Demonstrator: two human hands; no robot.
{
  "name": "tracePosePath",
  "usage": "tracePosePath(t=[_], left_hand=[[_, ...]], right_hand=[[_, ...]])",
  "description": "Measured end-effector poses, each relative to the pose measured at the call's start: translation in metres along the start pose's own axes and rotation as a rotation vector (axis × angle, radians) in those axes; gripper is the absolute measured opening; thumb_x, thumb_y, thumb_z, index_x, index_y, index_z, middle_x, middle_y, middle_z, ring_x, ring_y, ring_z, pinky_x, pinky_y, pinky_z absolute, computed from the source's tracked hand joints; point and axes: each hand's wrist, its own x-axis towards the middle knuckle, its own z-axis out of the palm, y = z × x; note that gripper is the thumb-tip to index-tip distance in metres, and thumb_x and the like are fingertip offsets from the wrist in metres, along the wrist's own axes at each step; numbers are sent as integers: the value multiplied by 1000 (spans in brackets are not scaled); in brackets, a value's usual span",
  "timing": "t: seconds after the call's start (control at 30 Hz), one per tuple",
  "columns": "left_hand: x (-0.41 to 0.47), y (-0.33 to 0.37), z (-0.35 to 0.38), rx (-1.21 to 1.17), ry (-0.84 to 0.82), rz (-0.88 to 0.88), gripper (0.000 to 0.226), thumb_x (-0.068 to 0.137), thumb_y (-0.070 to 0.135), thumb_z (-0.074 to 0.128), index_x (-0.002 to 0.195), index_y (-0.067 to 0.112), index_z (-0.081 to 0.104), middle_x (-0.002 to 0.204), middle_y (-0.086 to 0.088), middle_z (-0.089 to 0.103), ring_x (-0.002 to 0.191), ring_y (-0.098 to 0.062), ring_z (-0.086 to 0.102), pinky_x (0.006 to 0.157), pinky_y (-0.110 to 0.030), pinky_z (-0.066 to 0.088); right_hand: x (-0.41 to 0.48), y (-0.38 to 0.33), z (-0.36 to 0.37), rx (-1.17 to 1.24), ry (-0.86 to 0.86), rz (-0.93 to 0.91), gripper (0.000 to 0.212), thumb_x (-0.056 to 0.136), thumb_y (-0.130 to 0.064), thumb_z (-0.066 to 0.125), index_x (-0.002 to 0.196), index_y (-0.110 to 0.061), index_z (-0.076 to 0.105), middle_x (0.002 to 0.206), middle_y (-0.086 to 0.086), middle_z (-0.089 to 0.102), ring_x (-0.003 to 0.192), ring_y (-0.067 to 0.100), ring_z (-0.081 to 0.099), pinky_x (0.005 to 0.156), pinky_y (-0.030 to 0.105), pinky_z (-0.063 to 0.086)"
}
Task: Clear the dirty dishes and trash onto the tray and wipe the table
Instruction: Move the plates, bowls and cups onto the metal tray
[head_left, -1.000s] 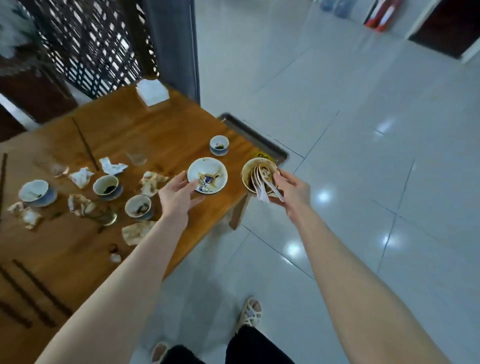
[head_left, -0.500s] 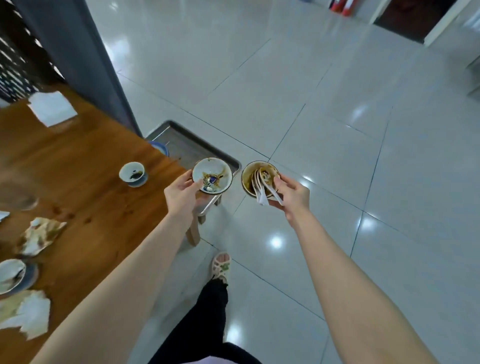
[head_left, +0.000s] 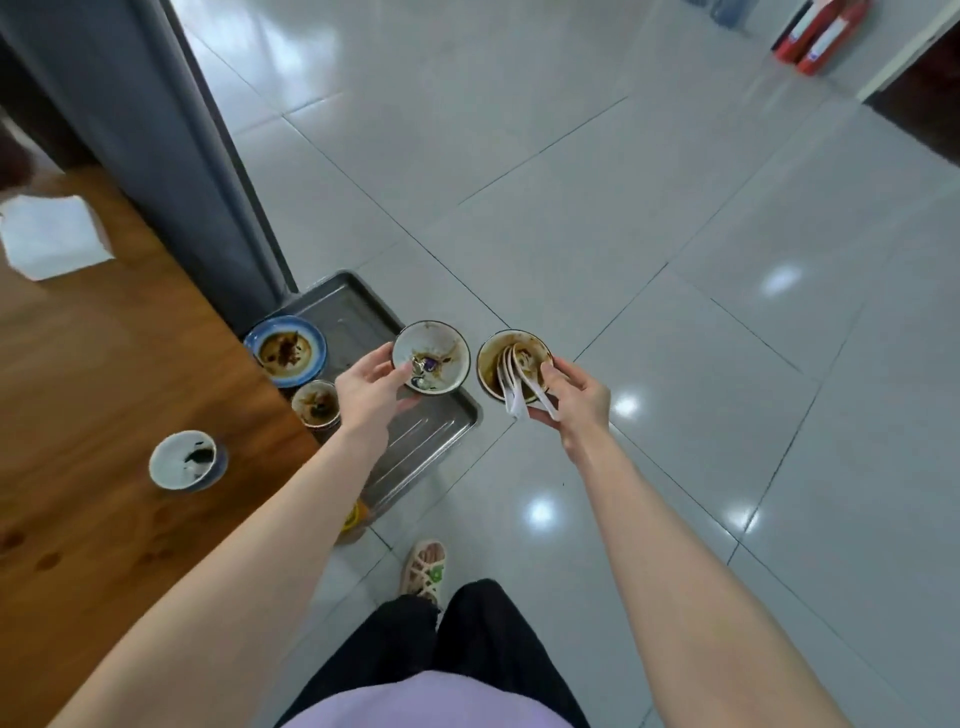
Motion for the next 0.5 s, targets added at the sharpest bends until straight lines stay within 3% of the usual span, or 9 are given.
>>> tracePosePath(t=[0.13,0.23,0.37,0.5], left_hand=[[36,16,4,-42,115,15,37,85,6,70,120,15,64,97,1,69,89,-15,68,61,-27,59],[54,20,5,-87,192,23,40,85,6,70,123,15,62,97,2,69,92,-15,67,63,-28,60],[80,21,7,-171,328,2,43,86,6,69,128,12,61,109,-5,68,99,-18,66,73,-37,60],[105,14,14,-299,496,-7,38,86,5,68,123,16,64,107,0,68,99,-17,65,70,-33,60]], right_hand=[[51,-25,40,-71,-107,38,8,90,-11,65,96,-16,66,85,2,72,78,21,71,60,41,60],[79,-37,66,-111,-188,59,9,90,-10,65,95,-16,66,79,-1,73,73,18,72,58,39,59],[118,-49,105,-200,-307,88,12,90,-8,64,101,-12,65,87,4,71,80,23,71,63,42,60],[157,-62,148,-335,-471,137,24,92,-8,61,116,-7,62,101,11,69,90,28,69,68,43,60]])
